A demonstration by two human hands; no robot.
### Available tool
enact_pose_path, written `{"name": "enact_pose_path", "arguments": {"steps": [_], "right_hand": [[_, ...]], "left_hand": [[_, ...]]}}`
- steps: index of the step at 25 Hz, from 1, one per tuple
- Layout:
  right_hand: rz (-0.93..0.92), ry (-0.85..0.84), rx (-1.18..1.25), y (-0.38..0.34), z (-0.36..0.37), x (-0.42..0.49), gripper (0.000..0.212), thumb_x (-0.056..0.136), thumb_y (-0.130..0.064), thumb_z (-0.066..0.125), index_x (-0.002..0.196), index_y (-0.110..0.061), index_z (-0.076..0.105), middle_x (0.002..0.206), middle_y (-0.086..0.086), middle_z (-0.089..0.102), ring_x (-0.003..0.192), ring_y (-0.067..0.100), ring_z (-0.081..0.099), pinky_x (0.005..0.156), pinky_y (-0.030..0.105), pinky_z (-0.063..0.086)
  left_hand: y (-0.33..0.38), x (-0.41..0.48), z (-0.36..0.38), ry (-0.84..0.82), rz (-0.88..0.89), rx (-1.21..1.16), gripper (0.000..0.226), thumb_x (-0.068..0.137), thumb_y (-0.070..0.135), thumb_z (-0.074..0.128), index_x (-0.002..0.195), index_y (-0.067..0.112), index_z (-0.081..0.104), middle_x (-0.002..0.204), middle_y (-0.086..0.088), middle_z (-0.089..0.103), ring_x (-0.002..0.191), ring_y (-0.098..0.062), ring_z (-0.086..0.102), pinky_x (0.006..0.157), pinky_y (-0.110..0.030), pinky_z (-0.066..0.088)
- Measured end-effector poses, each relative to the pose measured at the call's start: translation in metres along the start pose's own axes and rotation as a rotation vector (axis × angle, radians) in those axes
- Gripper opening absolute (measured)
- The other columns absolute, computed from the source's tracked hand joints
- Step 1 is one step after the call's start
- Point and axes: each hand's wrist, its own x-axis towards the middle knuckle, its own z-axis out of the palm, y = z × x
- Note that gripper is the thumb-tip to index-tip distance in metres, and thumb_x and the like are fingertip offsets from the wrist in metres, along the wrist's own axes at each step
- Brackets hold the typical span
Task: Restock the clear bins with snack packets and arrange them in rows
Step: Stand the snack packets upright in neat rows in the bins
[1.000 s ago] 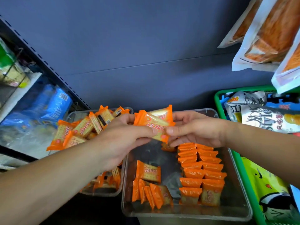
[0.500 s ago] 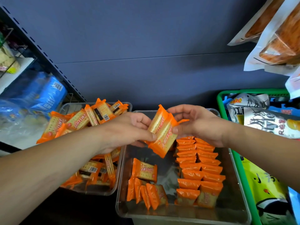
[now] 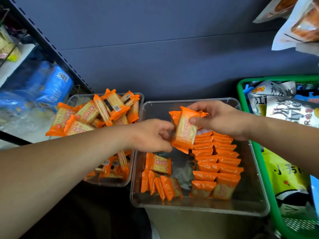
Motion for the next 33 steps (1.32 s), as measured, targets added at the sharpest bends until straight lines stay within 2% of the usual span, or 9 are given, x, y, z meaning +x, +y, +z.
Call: {"name": "enact_pose_path", "arguments": {"steps": [4, 8, 13, 17, 20, 23, 27, 29, 33], "right_hand": [[-0.012, 0.053, -0.14, 0.0, -0.001, -0.004, 0.021, 0.099, -0.026, 0.071, 0.118, -0.032, 0.068, 0.11, -0.006, 0.076, 0.102, 0.014, 0.075, 0.095, 0.046, 0.061], [-0.02, 0.08, -0.164, 0.0, -0.004, -0.004, 0.024, 0.099, -0.027, 0.07, 0.122, -0.033, 0.064, 0.111, -0.007, 0.075, 0.102, 0.01, 0.074, 0.096, 0.043, 0.061], [0.021, 0.116, -0.17, -0.003, -0.007, -0.004, 0.032, 0.107, -0.028, 0.056, 0.137, -0.037, 0.052, 0.121, -0.004, 0.069, 0.109, 0.016, 0.068, 0.094, 0.041, 0.06], [0.089, 0.168, -0.148, -0.005, -0.006, -0.003, 0.048, 0.109, -0.03, 0.048, 0.154, -0.044, 0.036, 0.134, -0.001, 0.061, 0.114, 0.032, 0.068, 0.097, 0.05, 0.059], [0.109, 0.165, -0.136, -0.008, -0.004, -0.004, 0.048, 0.11, -0.028, 0.045, 0.155, -0.043, 0.035, 0.13, -0.001, 0.064, 0.107, 0.028, 0.07, 0.089, 0.043, 0.062], [0.135, 0.165, -0.076, -0.017, 0.004, -0.003, 0.038, 0.11, -0.024, 0.042, 0.144, -0.039, 0.048, 0.113, 0.002, 0.072, 0.094, 0.022, 0.073, 0.085, 0.035, 0.06], [0.052, 0.053, -0.079, 0.005, -0.001, -0.003, 0.034, 0.106, -0.025, 0.051, 0.095, -0.049, 0.071, 0.086, -0.007, 0.079, 0.076, 0.024, 0.078, 0.069, 0.039, 0.058], [0.014, 0.013, -0.093, 0.002, 0.014, 0.001, 0.015, 0.102, -0.04, 0.057, 0.105, -0.051, 0.067, 0.094, -0.011, 0.077, 0.085, 0.017, 0.077, 0.073, 0.032, 0.058], [-0.027, -0.022, -0.075, -0.018, 0.023, -0.003, 0.036, 0.102, -0.037, 0.061, 0.136, -0.042, 0.053, 0.109, -0.009, 0.074, 0.1, 0.009, 0.072, 0.083, 0.03, 0.057]], "left_hand": [[-0.012, 0.009, 0.02, -0.064, -0.046, 0.933, 0.042, 0.099, 0.042, 0.061, 0.136, 0.022, 0.061, 0.126, -0.005, 0.067, 0.12, -0.028, 0.063, 0.099, -0.043, 0.054], [-0.014, 0.018, 0.042, -0.182, -0.066, 1.196, 0.043, 0.099, 0.048, 0.062, 0.133, 0.023, 0.058, 0.128, -0.007, 0.066, 0.12, -0.03, 0.062, 0.103, -0.043, 0.048], [-0.001, 0.016, 0.015, 0.119, -0.14, 0.802, 0.029, 0.091, 0.03, 0.069, 0.12, 0.028, 0.067, 0.121, -0.001, 0.063, 0.114, -0.025, 0.062, 0.092, -0.037, 0.053], [0.007, -0.011, -0.014, 0.496, -0.219, 0.092, 0.021, 0.083, 0.021, 0.081, 0.098, 0.026, 0.068, 0.097, 0.002, 0.073, 0.087, -0.016, 0.07, 0.074, -0.035, 0.059], [0.016, -0.023, -0.013, 0.413, -0.161, -0.456, 0.026, 0.085, 0.01, 0.083, 0.106, 0.011, 0.068, 0.09, -0.008, 0.08, 0.085, -0.022, 0.078, 0.079, -0.038, 0.064], [0.02, -0.016, -0.003, 0.34, -0.092, -0.47, 0.028, 0.088, 0.014, 0.083, 0.108, 0.007, 0.066, 0.093, -0.008, 0.081, 0.092, -0.02, 0.078, 0.086, -0.043, 0.064], [0.014, -0.006, 0.003, 0.388, -0.059, -0.327, 0.021, 0.089, 0.017, 0.082, 0.101, 0.009, 0.067, 0.088, -0.008, 0.08, 0.083, -0.022, 0.078, 0.078, -0.042, 0.066], [0.01, 0.0, 0.004, 0.43, -0.008, -0.238, 0.019, 0.087, 0.021, 0.085, 0.098, 0.015, 0.07, 0.088, -0.003, 0.079, 0.082, -0.019, 0.078, 0.078, -0.043, 0.066], [0.004, 0.005, 0.005, 0.34, 0.079, -0.213, 0.048, 0.085, 0.022, 0.086, 0.125, 0.029, 0.062, 0.116, 0.01, 0.075, 0.109, -0.006, 0.071, 0.1, -0.039, 0.058]]}}
